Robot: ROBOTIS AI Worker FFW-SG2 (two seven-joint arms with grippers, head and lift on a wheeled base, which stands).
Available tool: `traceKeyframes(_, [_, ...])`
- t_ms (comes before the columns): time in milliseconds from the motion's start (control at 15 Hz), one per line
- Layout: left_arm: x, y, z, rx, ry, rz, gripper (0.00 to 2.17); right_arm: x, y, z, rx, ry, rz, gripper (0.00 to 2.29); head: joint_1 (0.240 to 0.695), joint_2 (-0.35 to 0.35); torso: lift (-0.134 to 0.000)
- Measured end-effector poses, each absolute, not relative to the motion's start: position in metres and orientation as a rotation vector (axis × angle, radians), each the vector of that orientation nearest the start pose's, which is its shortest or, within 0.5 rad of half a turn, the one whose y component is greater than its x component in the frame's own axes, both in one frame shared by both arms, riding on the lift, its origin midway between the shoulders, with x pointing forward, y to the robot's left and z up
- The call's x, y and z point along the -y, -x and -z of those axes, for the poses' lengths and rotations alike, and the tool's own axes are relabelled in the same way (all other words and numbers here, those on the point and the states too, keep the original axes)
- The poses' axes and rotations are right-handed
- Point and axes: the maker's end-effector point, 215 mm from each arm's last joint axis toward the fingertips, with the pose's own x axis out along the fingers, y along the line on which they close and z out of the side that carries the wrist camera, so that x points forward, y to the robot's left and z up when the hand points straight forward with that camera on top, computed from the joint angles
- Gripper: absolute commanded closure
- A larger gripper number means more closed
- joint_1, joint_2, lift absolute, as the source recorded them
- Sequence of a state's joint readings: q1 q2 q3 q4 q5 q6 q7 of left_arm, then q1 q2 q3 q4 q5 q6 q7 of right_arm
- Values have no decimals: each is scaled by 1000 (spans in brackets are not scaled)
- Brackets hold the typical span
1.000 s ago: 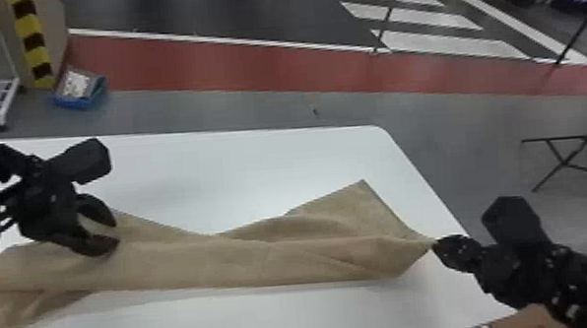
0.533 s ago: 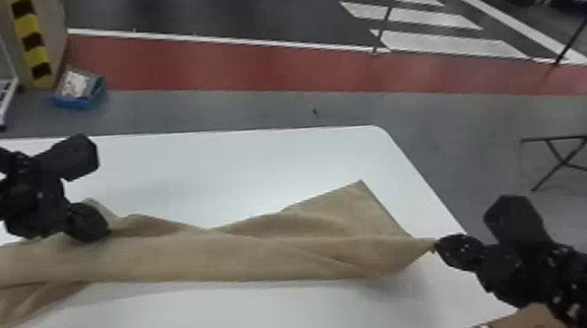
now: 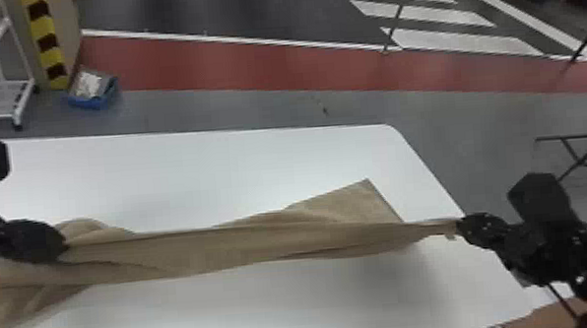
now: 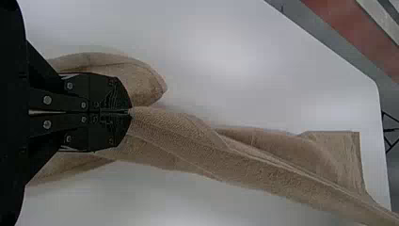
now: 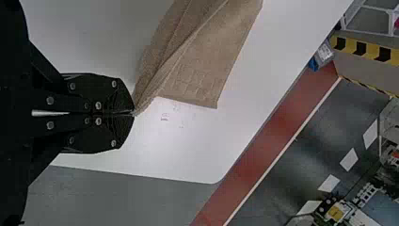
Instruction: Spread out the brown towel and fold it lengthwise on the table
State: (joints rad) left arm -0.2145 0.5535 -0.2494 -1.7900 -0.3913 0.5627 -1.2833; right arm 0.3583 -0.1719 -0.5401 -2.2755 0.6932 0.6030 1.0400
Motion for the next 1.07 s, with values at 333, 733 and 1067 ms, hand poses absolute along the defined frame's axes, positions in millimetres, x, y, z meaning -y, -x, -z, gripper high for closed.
traceKeyframes(333, [-233, -434, 420, -805, -716, 1128, -2, 470, -387, 337, -678, 619, -148, 1568, 695, -317, -124])
traceKeyframes(733, [-241, -446, 389, -738, -704, 1064, 80, 471, -383, 342, -690, 612, -147, 1568, 695, -303, -124])
traceKeyframes(1067, [-222, -451, 381, -658, -679, 1021, 154, 466, -385, 348, -696, 609, -155, 1568, 695, -319, -124])
